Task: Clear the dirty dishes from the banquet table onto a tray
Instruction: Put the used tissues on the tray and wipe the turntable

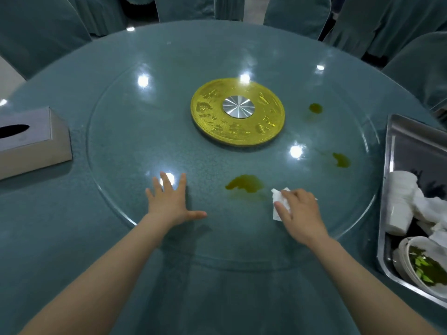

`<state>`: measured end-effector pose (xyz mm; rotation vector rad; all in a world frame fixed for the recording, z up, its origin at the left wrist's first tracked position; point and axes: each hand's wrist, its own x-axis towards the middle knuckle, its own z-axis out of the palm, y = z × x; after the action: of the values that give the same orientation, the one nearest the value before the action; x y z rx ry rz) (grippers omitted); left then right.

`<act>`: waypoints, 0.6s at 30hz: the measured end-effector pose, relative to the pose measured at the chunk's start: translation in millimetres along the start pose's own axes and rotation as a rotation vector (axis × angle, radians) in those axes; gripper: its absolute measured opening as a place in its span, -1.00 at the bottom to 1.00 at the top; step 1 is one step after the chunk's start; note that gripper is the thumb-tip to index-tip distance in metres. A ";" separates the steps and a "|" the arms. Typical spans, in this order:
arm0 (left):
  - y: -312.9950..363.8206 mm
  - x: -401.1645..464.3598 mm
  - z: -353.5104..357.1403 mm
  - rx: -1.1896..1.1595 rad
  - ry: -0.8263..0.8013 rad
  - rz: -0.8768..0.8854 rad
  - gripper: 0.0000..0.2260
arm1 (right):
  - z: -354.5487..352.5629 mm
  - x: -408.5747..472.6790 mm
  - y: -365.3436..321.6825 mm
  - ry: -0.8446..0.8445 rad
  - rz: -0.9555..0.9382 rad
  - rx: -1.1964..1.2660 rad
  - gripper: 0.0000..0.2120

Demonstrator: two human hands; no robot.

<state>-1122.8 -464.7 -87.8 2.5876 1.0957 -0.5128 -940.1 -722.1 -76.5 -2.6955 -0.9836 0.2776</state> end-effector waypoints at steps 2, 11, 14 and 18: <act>-17.9 10.6 -5.6 0.015 -0.009 0.006 0.15 | 11.7 -2.8 -9.8 -0.035 -0.098 0.013 -0.46; -63.8 41.4 -25.9 0.076 -0.081 0.042 0.15 | 43.4 37.2 -61.6 0.195 -0.173 0.192 -0.78; -68.4 46.2 -26.2 0.079 -0.093 0.048 0.15 | 42.7 70.1 -74.1 0.231 -0.107 0.198 -0.74; -68.6 49.5 -26.9 0.096 -0.117 0.051 0.15 | 46.7 87.9 -88.2 0.206 -0.029 0.120 -0.69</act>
<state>-1135.3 -376.9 -93.0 2.6217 0.9863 -0.7117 -939.4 -591.5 -101.9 -2.5383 -0.9133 0.0497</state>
